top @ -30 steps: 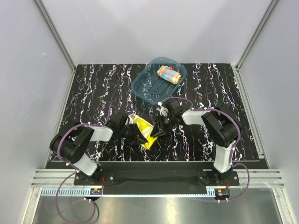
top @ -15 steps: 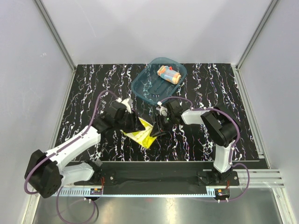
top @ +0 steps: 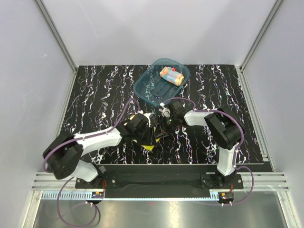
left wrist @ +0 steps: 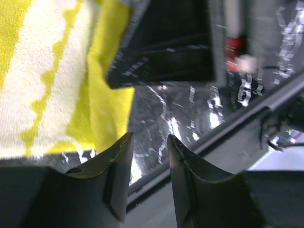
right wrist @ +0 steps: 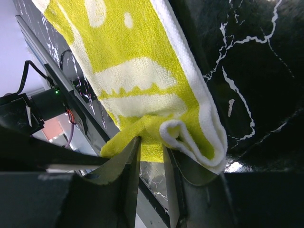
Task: Roll the towels
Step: Roll the towel
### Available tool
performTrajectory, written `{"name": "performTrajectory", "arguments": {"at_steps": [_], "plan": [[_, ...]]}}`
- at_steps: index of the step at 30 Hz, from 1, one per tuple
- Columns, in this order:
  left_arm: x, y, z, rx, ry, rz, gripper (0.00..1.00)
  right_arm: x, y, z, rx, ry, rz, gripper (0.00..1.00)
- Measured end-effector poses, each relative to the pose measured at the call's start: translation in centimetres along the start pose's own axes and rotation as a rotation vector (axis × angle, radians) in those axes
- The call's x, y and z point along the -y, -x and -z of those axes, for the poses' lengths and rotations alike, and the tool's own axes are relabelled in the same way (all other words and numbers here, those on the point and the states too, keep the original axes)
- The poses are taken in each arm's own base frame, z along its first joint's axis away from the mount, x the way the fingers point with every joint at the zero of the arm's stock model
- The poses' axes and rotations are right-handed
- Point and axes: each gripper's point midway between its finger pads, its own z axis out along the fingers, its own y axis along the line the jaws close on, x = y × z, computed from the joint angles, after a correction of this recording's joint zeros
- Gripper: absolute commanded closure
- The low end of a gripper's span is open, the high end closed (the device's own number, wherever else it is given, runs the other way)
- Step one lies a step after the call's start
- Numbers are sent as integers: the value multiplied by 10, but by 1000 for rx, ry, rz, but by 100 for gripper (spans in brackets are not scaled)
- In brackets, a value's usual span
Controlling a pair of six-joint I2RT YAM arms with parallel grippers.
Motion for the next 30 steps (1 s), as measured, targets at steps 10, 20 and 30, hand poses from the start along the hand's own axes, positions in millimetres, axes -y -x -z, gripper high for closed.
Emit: {"name": "performTrajectory", "arguments": {"at_steps": [10, 20, 30], "plan": [[-29, -11, -19, -10, 54, 23, 63, 1, 0, -1, -12, -6, -1, 67], [-39, -4, -5, 54, 92, -7, 61, 1, 2, -2, -23, -10, 3, 68], [-9, 10, 19, 122, 220, -258, 60, 1, 3, -2, -31, -14, 0, 68]]}}
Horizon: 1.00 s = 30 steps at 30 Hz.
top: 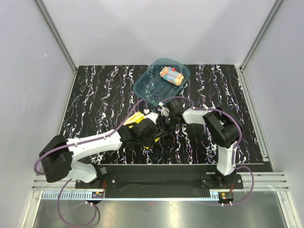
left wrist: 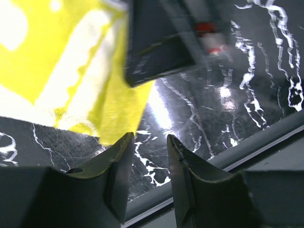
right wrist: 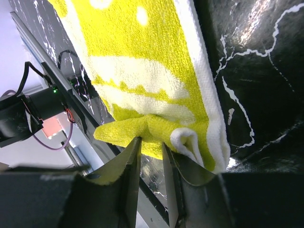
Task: Roll the towels
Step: Roll the towel
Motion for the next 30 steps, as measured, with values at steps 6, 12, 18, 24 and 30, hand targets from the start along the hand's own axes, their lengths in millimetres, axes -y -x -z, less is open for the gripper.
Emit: {"name": "performTrajectory", "arguments": {"at_steps": [6, 12, 18, 24, 30], "plan": [[14, 9, -2, 29, 96, -139, 58, 0, 0, 0, -2, -1, -2, 68], [-18, -15, -24, -69, 267, -197, 57, 0, 0, 0, -4, 0, 1, 68], [-30, -22, -29, -93, 321, -218, 56, 0, -1, 0, -5, 1, 4, 68], [-30, -28, -40, -110, 316, -238, 56, 0, -1, 0, -7, 1, 5, 69], [-25, -32, -44, -111, 270, -259, 55, 0, 1, -1, -18, -4, 5, 68]]}}
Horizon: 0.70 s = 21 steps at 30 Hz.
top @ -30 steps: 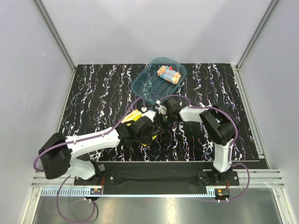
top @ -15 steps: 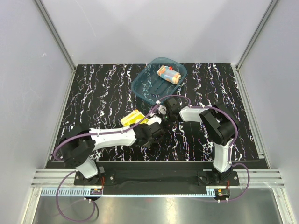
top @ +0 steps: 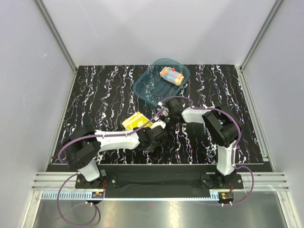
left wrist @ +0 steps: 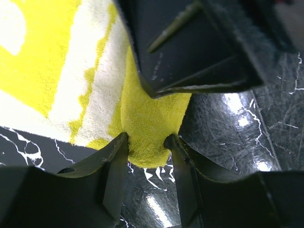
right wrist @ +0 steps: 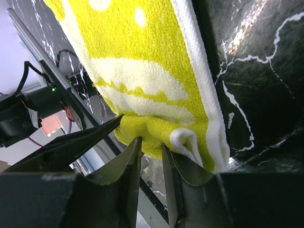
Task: Roll the towels
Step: Roll the towel
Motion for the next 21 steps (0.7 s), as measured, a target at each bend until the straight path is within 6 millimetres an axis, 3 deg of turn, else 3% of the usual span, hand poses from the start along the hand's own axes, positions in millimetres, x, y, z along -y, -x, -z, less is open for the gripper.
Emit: {"name": "performTrajectory", "arguments": {"at_steps": [10, 21], "plan": [[1, 1, 0, -9, 17, -16, 45, 0, 3, -1, -22, -15, 11, 68], [2, 0, 1, 6, 41, -27, 52, 2, 5, 1, -42, -25, 20, 67]]}}
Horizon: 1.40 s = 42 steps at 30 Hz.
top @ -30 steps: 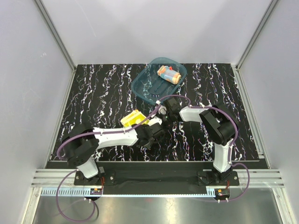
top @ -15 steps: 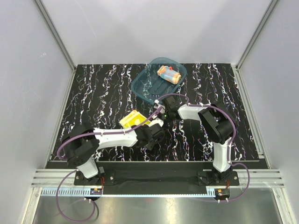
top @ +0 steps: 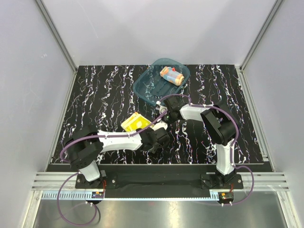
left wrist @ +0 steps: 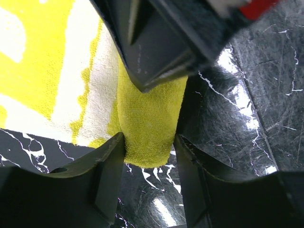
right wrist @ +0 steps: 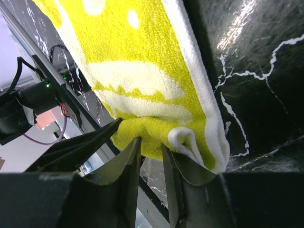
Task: Roll the towels
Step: Roll the towel
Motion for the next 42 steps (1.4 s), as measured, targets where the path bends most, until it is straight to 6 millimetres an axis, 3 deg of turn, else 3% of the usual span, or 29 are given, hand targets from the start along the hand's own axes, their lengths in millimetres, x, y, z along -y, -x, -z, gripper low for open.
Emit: {"name": "performTrajectory", "arguments": {"at_steps": [9, 16, 21, 35, 42], "plan": [[8, 1, -1, 19, 14, -42, 74, 2, 2, 2, -13, -2, 0, 67], [10, 2, -2, 24, 6, -58, 81, 4, 2, 4, -19, 3, 2, 65], [14, 3, -2, 29, -33, -58, 88, 8, 2, 10, -25, 7, -14, 57], [40, 6, 7, 65, -235, -1, 93, 28, 4, 34, -23, -91, -104, 52], [44, -16, 20, 29, -323, -8, 94, 53, 24, 50, 45, -199, -129, 52]]}}
